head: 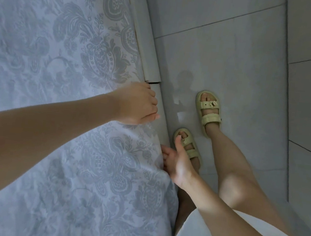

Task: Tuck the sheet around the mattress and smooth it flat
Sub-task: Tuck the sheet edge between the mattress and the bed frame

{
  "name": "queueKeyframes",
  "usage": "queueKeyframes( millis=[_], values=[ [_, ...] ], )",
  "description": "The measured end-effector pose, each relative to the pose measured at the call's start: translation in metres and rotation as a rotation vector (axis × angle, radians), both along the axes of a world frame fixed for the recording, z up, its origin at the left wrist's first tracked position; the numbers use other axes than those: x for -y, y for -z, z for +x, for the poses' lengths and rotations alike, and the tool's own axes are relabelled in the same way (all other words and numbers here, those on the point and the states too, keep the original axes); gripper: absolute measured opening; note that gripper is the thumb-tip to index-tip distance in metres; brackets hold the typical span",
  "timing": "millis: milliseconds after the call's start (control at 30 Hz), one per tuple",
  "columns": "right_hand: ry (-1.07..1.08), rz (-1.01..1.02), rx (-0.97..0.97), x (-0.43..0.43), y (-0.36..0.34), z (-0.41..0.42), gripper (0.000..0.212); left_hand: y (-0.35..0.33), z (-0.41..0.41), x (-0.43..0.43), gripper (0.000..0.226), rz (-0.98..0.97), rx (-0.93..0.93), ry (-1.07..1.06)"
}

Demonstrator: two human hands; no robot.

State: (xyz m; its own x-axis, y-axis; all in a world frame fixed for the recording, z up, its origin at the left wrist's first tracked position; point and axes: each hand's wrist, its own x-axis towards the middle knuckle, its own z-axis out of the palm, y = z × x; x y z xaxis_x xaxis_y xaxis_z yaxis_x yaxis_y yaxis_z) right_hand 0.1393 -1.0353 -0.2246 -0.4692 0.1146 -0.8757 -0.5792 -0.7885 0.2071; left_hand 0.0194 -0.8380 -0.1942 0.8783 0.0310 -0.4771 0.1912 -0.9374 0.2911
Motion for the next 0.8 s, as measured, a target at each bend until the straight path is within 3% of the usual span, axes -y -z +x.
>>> queueKeyframes(
  millis=[133,200,267,333,433,567,700,800],
  values=[
    [0.044,0.140,0.370,0.010,-0.018,0.014,0.060,-0.005,0.004,0.020,0.058,0.039,-0.064,0.004],
    [0.048,0.212,0.447,0.008,-0.020,0.017,0.053,-0.007,0.014,0.032,0.060,0.108,-0.103,0.052],
    [0.062,0.250,0.461,0.004,-0.021,0.016,0.050,-0.004,0.024,0.043,0.050,0.140,-0.282,0.113],
    [0.085,0.281,0.395,0.005,-0.022,0.010,0.051,-0.010,0.040,0.043,0.036,0.122,-0.465,0.160],
    [0.016,0.321,0.159,0.007,-0.021,-0.013,0.062,-0.020,0.046,0.042,0.035,0.181,-0.590,0.145],
    [-0.176,0.353,-0.101,-0.014,-0.010,-0.035,0.074,-0.029,0.040,0.038,0.056,0.162,-0.564,0.023],
    [-0.354,0.271,0.011,-0.006,0.015,-0.041,0.050,-0.028,0.037,0.034,0.061,0.111,-0.516,-0.026],
    [-0.317,0.207,-0.156,0.012,0.019,-0.035,0.047,-0.025,0.036,0.032,0.072,0.108,-0.398,-0.062]
  ],
)
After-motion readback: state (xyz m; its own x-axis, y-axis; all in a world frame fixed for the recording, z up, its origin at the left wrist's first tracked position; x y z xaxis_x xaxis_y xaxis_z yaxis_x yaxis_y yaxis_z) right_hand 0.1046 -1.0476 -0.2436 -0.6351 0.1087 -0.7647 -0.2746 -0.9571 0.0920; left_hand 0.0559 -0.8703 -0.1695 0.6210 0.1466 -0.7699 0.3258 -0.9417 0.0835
